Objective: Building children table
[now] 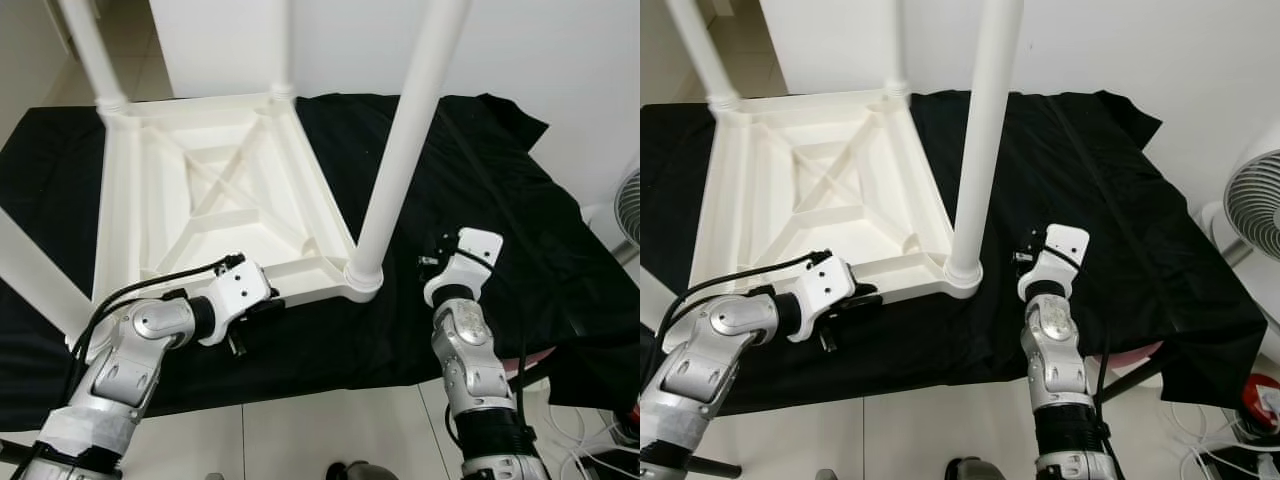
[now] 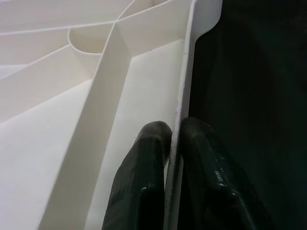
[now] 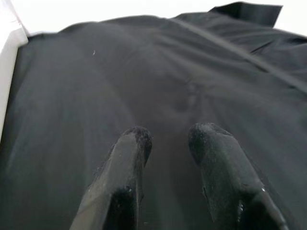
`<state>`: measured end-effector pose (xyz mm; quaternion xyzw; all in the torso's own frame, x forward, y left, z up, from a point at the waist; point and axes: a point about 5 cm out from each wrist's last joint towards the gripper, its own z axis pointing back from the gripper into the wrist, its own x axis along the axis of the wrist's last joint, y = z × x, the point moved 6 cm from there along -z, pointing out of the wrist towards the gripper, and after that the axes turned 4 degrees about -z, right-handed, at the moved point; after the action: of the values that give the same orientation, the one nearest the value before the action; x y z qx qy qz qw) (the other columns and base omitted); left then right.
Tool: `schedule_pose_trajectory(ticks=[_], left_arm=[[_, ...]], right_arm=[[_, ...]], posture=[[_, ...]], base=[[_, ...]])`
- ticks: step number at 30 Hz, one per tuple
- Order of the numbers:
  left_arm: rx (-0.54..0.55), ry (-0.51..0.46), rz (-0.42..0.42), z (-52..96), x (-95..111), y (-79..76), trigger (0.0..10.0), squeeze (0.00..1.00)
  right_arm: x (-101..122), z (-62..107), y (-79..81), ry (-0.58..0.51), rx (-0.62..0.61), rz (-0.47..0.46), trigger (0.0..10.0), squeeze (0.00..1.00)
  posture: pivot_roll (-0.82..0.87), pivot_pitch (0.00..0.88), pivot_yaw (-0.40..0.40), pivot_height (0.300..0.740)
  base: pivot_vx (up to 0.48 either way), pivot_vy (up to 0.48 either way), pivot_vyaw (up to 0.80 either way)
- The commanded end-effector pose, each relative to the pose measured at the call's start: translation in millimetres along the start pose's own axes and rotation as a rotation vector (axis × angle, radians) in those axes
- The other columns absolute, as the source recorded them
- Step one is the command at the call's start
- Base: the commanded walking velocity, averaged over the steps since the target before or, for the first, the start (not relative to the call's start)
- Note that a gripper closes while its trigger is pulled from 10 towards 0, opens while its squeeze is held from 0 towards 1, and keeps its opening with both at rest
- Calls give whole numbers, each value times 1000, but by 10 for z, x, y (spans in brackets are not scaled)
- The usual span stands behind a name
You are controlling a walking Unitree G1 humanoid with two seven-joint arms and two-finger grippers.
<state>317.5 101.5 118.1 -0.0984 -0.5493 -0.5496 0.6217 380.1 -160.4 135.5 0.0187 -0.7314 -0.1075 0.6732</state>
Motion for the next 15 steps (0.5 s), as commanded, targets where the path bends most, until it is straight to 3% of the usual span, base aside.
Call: schedule_pose_trajectory(ticks=[1,2,4,5,8,15], left_arm=[[15,53,22,74,-137,57,9294,0],[10,54,20,83,-137,55,4745,0],[3,53,13,89,-135,45,4627,0],[0,68,6,101,-165,37,10000,0],[-21,72,-32,126,-179,3,10000,0],[-69,25,-83,162,-114,-60,10000,0]], right_arm=[[-93,-34,173,29,34,9,10000,0],[-116,-47,229,36,47,10,10000,0],[-126,-55,270,38,62,7,10000,0],[-141,-93,352,43,91,12,10000,0],[-89,-203,466,24,137,5,10000,0],[55,-337,543,-10,269,10,10000,0]], posture=[[-13,104,-22,740],[-10,104,-24,740],[-10,104,-24,740],[-4,107,-27,740],[3,111,-35,740],[14,116,-45,740]], base=[[0,0,0],[0,0,0],[0,0,0],[0,0,0],[0,0,0],[0,0,0]])
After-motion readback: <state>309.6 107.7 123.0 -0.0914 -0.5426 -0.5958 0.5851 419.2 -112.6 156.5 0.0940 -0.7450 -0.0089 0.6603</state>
